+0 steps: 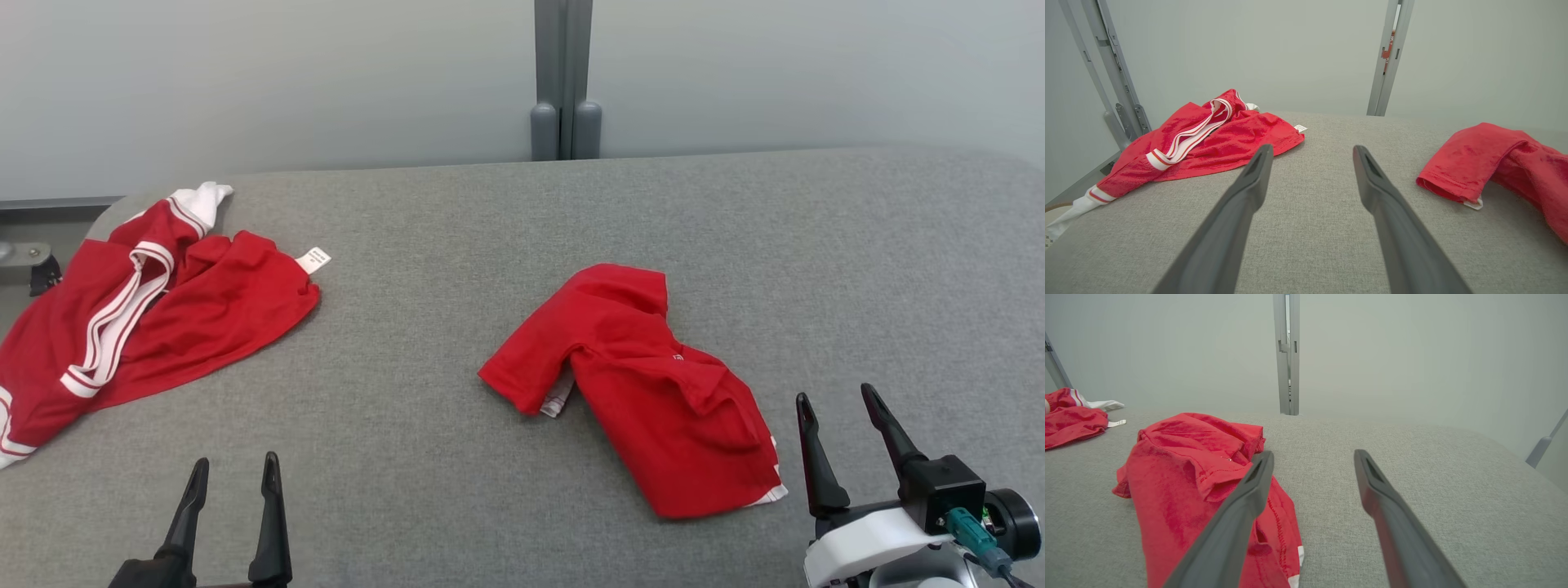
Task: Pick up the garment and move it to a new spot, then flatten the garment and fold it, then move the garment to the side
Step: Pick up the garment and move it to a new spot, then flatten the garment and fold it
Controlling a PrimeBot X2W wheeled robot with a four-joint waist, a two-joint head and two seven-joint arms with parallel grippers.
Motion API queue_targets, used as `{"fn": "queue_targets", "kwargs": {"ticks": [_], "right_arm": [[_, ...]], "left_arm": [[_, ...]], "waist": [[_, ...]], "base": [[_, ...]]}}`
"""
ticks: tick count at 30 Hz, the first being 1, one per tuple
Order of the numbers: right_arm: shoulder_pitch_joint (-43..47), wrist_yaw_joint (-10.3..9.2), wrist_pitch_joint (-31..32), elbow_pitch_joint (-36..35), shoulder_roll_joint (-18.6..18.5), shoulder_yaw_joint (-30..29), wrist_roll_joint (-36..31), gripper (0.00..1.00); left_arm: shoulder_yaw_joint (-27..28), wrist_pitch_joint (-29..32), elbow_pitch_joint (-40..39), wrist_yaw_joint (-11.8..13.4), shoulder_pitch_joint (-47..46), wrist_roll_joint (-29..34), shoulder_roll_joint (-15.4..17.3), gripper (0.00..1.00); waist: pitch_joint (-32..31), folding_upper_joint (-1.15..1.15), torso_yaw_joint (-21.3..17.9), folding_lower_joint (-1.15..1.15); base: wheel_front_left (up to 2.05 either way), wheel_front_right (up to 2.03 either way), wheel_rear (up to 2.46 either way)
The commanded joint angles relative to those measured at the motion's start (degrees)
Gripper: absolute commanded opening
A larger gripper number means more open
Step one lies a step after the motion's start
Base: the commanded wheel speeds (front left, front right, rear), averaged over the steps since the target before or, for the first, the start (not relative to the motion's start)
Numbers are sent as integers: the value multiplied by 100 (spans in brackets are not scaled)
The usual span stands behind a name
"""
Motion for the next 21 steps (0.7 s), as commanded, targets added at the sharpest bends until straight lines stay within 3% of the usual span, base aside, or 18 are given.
{"fn": "queue_targets", "kwargs": {"ticks": [1, 10, 21], "right_arm": [[80, -8, -18, 19, -14, -6, -51, 100], [163, -8, -18, 127, -14, 13, 29, 100], [195, -8, -18, 175, -13, 28, 135, 100]], "left_arm": [[83, 0, -70, -65, 90, 86, -54, 100], [235, -1, -105, -262, 217, 263, -203, 100], [16, -1, -18, -277, 117, 80, -118, 100]], "waist": [[-146, 0, 141, 0], [-194, 0, 51, 0], [-190, 0, -226, 0]], "base": [[0, 0, 0], [0, 0, 0], [0, 0, 0]]}}
